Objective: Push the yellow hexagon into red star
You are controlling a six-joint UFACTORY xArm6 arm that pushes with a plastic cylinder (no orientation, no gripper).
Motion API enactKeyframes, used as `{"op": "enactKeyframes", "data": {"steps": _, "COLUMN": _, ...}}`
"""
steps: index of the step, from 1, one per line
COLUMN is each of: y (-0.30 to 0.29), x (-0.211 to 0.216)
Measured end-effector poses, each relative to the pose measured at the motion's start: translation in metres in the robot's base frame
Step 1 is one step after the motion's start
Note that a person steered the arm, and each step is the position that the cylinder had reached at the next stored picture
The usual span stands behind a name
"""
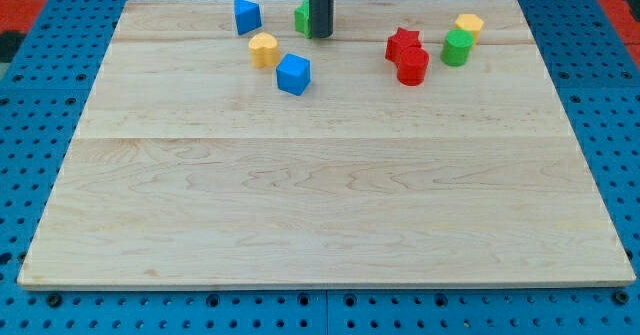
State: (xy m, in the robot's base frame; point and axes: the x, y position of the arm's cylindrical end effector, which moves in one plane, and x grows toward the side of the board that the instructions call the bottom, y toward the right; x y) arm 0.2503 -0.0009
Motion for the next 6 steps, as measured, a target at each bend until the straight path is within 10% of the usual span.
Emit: {"op": "enactKeyframes", "data": {"steps": 6, "y": 0.256, "x": -0.007}}
